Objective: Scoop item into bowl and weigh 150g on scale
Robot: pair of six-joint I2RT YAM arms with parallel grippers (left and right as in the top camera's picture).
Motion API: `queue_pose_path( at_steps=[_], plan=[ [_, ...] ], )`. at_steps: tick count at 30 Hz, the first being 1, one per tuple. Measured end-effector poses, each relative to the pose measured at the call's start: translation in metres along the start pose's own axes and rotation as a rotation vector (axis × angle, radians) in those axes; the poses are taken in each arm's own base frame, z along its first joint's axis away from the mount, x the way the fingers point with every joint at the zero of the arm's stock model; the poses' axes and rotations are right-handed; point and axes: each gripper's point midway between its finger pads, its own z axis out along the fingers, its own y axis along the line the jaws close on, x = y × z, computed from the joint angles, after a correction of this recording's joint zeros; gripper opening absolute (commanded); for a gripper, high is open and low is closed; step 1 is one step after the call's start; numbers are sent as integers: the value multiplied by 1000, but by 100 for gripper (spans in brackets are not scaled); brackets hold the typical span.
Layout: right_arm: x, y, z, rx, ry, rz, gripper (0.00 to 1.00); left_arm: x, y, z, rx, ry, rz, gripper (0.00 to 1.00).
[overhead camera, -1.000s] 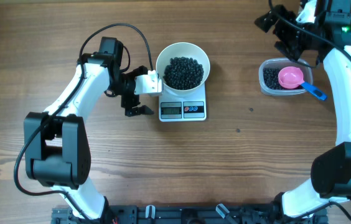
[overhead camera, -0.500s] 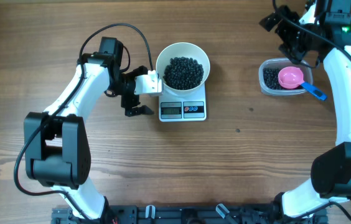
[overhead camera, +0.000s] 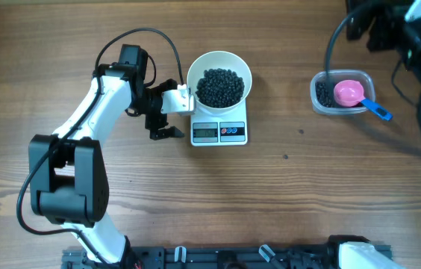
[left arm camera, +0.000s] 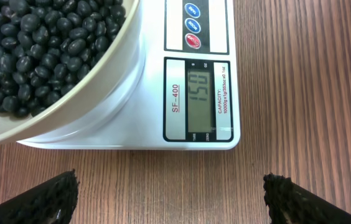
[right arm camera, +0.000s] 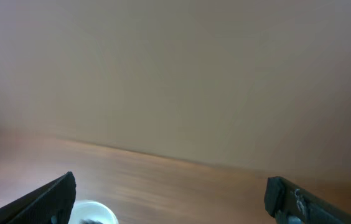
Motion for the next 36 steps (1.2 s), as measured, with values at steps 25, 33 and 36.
queue_pose_path(
  at_steps=[25,33,36],
  plan=[
    [133,46,-130,39,-545,76,100,0,0,0,0,0,0,100],
    [171,40,-132,72,-654,78,100,0,0,0,1,0,0,100],
    [196,32,-117,105,-612,83,100,0,0,0,0,0,0,100]
  ],
)
